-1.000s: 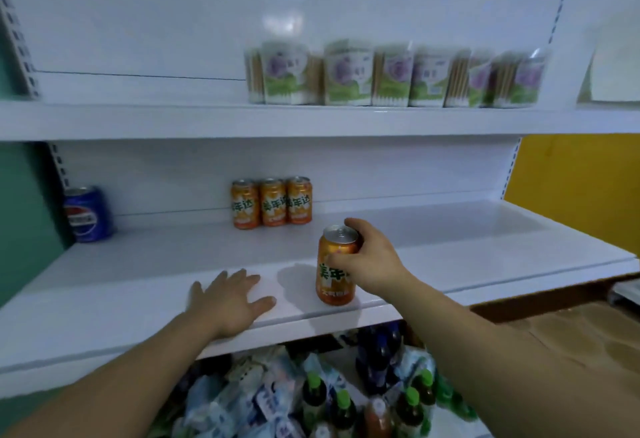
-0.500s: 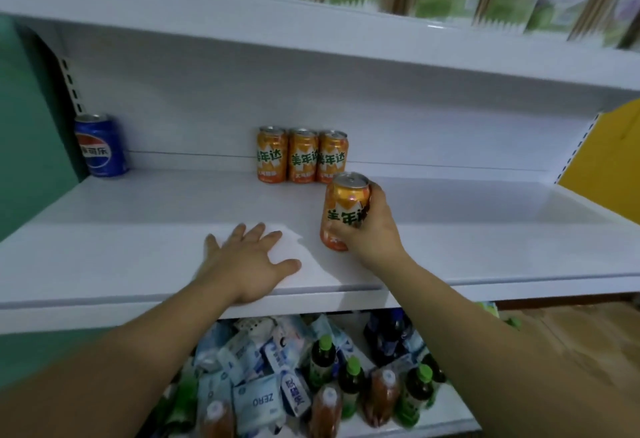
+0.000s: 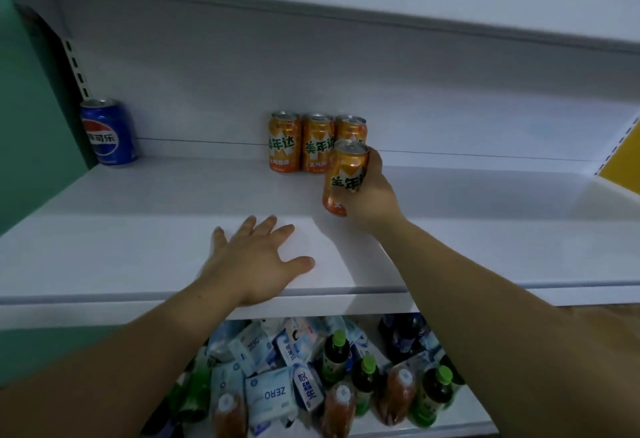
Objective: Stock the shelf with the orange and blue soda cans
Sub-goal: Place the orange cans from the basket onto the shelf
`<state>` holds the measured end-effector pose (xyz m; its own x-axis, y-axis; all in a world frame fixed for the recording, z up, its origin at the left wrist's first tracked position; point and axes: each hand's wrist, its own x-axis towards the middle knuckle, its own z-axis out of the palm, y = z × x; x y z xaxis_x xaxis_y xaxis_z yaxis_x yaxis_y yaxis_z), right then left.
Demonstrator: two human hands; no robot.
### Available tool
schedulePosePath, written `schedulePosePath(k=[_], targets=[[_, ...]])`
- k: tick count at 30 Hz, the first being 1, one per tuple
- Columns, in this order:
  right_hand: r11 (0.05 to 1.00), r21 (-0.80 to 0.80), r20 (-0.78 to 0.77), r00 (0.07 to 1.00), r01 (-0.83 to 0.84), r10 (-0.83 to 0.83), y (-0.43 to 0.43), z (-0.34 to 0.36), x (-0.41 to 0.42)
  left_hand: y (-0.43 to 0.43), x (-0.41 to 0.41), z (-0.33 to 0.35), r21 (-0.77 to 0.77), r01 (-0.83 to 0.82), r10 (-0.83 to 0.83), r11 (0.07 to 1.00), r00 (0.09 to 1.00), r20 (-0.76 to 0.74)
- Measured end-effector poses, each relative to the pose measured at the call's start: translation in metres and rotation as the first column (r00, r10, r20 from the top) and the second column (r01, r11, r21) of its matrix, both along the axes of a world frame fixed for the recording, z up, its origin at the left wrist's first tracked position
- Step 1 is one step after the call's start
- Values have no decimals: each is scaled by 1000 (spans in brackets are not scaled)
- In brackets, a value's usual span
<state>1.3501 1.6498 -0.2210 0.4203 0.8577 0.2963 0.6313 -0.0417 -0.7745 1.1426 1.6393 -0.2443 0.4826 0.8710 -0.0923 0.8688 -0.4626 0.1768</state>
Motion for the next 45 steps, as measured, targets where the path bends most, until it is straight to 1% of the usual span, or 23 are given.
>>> schedulePosePath(k=[2,6,9,18,21,31,34,36,38,40,42,45], targets=[[999,-15,20,999,42,-42,9,-1,8,0,0,0,-7,2,-2,1000,1000,3],[981,-45,-43,981,187,-189,22,1,35,1,-1,-2,-12,5,-5,1000,1000,3],[966,-14,-27,966,256,-257,30,-1,59,1,-1,-3,-10,5,-5,1000,1000,-4],[981,21,-21,982,191,-190,69,-8,87,1,1,1,-27,-23,20,999,997,-77],[981,33,-32,981,191,-190,80,-12,95,0,1,0,-38,-20,17,999,997,-75],[973,11,-94,969,228,-226,105,-17,102,-1,1,-3,16,-3,4,1000,998,-62],[974,-53,-94,970,220,-224,93,-8,101,0,0,-3,-9,-5,4,1000,997,-72],[965,-153,-29,975,212,-219,73,-1,101,-1,1,1,-57,-9,5,998,998,-61],[944,-250,107,975,216,-195,41,5,104,-2,1,5,-75,-17,14,997,999,-46],[915,-328,230,959,236,-165,-2,13,109,-3,2,7,-58,-11,8,998,999,-46],[891,-372,311,939,261,-145,-53,21,117,-4,2,10,-60,-15,11,998,997,-76],[847,-411,383,907,337,-175,-140,28,135,-7,12,20,-95,-16,11,995,998,-60]])
